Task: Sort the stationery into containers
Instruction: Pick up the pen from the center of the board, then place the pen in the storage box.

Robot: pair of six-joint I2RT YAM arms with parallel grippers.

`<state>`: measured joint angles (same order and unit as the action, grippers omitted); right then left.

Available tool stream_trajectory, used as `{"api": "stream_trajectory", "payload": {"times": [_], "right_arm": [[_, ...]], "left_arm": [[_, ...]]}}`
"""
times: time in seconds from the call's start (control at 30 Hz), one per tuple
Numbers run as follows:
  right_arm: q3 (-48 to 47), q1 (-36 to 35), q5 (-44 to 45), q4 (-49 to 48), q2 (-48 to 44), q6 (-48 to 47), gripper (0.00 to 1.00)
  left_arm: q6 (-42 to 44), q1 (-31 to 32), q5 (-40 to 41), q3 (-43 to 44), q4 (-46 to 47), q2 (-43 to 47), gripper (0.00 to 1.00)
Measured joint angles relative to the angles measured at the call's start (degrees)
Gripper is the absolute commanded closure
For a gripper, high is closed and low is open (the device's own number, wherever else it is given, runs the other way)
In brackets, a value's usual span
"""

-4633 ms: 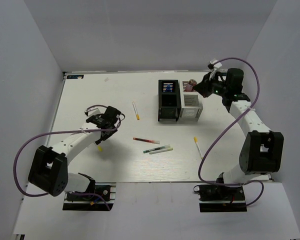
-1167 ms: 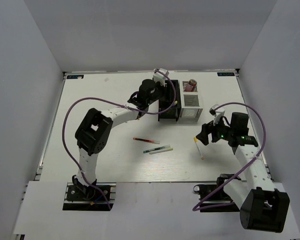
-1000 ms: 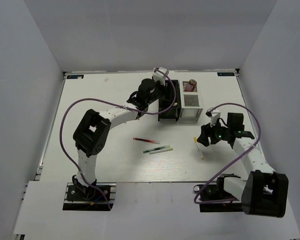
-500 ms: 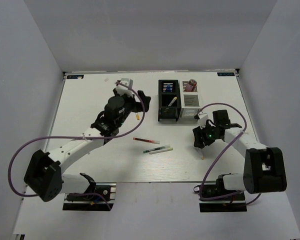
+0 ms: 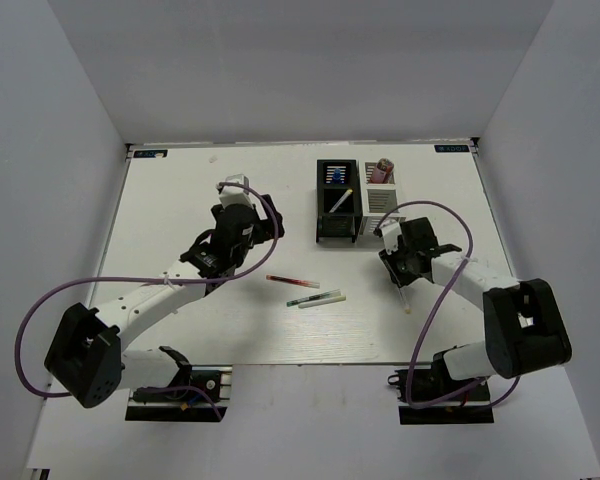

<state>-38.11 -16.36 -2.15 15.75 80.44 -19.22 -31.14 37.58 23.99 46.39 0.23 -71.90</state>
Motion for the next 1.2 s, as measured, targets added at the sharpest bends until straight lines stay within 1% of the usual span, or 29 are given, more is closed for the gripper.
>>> {"api": "stream_trajectory", "payload": {"times": [0.07,0.2,0.23,0.27,0.3,0.33,0.47,0.6,0.73,0.87,0.97,1.07,1.2], "right_arm": [[0.87,-1.16,1.86,-0.98,-0.76,-0.13,0.70],[2.10,-2.78,3.54,-2.19,-1.73,-0.57,0.82],[2.25,-2.95,3.78,-2.34,-1.88,-0.79,0.88],[2.34,-3.06,3.93,-2.34,-2.08,-0.96,0.91],[2.34,-3.06,3.85,-2.34,-2.12,-1.03,0.98],[2.34,-3.06,3.54,-2.29,-2.19,-1.18,1.00],[2.32,-2.75,-1.46,1.16,-3.76,-2.73,1.00],[0.92,-2.78,-8.70,7.50,-7.15,-5.86,1.00],[-5.81,-2.78,-17.86,12.94,-11.23,-10.29,1.00],[-15.37,-2.78,-28.41,14.67,-12.90,-12.70,1.00],[-19.96,-2.80,-34.56,12.28,-12.85,-11.98,1.00],[-21.99,-2.82,-39.23,6.51,-11.61,-8.92,1.00],[-24.37,-2.78,-43.89,-5.79,-4.63,-2.84,1.00]], "left_arm": [[-0.44,0.00,0.76,0.00,-0.55,0.00,0.00],[-0.90,0.00,1.81,0.04,-1.60,-0.26,0.00],[-0.94,0.00,2.01,0.04,-1.73,-0.55,0.00],[-1.09,0.00,2.14,0.04,-1.70,-0.92,0.00],[-1.29,0.00,2.23,0.04,-1.75,-1.51,0.00],[-1.33,0.00,2.23,0.04,-1.77,-1.79,0.00],[-2.80,-0.46,2.38,2.16,-3.91,-5.73,0.00],[-4.92,-1.64,2.38,9.38,-8.68,-13.57,0.00],[-6.47,-2.58,2.40,13.62,-11.32,-18.80,0.00],[-7.45,-3.39,2.40,17.59,-14.49,-23.28,0.00],[-7.85,-3.87,2.32,20.06,-16.37,-26.16,0.00],[-8.20,-4.33,1.90,21.29,-18.36,-27.89,0.00],[-9.05,-4.96,0.74,22.45,-21.86,-28.59,0.00]]}}
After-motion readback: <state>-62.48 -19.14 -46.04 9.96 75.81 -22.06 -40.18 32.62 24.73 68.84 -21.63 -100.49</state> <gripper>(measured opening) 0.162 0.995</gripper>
